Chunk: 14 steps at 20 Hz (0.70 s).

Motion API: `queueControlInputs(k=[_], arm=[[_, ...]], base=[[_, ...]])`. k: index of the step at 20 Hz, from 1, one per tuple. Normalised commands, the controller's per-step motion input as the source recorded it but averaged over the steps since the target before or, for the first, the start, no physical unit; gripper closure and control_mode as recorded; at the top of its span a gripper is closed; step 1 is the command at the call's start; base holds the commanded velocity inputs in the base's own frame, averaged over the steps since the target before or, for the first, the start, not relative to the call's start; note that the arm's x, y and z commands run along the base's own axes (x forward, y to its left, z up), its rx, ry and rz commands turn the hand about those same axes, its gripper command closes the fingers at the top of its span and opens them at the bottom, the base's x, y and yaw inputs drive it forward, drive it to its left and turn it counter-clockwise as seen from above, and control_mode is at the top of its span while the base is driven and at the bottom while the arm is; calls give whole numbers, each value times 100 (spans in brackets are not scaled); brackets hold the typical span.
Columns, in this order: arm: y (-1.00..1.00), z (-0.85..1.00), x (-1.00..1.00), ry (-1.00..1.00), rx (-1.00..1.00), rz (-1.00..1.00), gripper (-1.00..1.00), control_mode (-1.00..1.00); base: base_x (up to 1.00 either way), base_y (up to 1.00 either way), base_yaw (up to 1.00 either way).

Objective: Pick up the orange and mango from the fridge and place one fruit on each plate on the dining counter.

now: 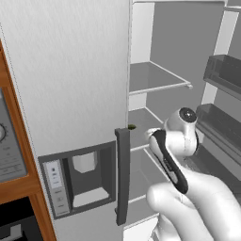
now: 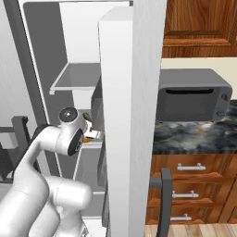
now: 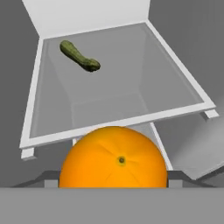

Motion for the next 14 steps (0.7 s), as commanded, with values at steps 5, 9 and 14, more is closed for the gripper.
queueControlInputs(k=[5,9,14], arm=[[0,70,-74,9,1,-4,100,-100],[0,86,-84,6,0,-2,100,-100],[7,87,-53,8,0,0,100,-100]], base=[[0,0,0],[0,0,0],[0,0,0]])
